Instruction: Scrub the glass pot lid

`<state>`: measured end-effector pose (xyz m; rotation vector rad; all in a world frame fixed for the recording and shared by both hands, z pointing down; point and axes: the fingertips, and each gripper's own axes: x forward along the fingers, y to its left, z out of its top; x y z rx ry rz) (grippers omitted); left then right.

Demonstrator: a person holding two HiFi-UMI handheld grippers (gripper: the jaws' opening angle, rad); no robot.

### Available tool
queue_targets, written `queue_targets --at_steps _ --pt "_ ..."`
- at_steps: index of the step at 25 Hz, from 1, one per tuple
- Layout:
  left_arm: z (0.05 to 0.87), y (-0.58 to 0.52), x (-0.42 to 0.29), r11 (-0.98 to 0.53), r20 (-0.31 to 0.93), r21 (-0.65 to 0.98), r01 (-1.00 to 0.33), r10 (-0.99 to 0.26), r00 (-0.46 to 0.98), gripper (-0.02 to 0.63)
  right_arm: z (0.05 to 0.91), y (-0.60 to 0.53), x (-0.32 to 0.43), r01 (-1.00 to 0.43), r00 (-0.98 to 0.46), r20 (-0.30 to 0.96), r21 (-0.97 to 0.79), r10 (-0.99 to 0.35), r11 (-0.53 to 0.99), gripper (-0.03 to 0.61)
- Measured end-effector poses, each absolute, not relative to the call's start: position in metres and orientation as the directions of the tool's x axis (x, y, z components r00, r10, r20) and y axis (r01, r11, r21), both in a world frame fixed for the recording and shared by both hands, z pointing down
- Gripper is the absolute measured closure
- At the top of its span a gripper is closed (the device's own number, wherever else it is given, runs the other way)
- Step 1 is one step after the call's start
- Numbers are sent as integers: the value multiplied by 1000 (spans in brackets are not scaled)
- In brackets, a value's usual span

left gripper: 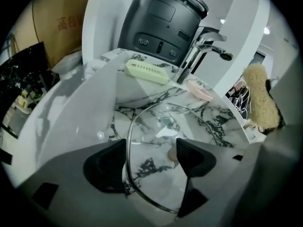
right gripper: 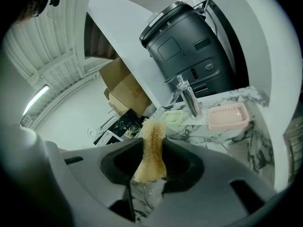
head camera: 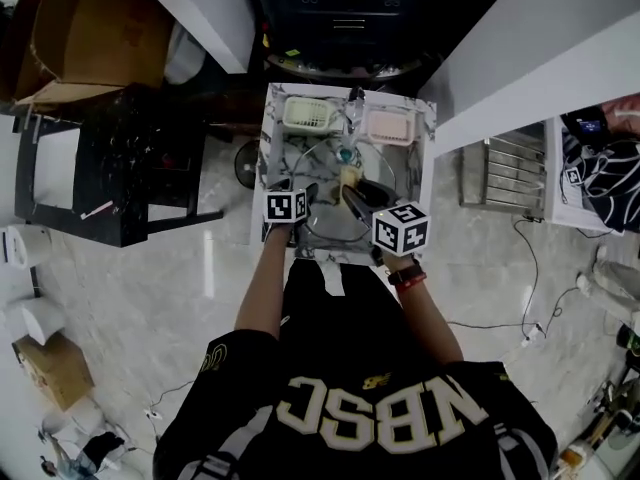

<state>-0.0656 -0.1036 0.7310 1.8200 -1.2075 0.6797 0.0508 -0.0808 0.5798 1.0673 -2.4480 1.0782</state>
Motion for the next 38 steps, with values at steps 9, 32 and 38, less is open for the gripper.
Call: queue_targets --at_steps 9,32,38 --pt "776 -102 -69 -136 852 339 -931 -376 365 270 586 -92 71 -747 -656 501 -539 -564 390 448" --pt "721 -75 -44 -128 756 583 -802 -278 593 534 605 -85 73 -750 -641 504 -570 -579 334 449" --pt "712 -69 -61 14 747 622 -783 -310 588 534 630 -87 53 -746 -661 535 -541 -526 388 454"
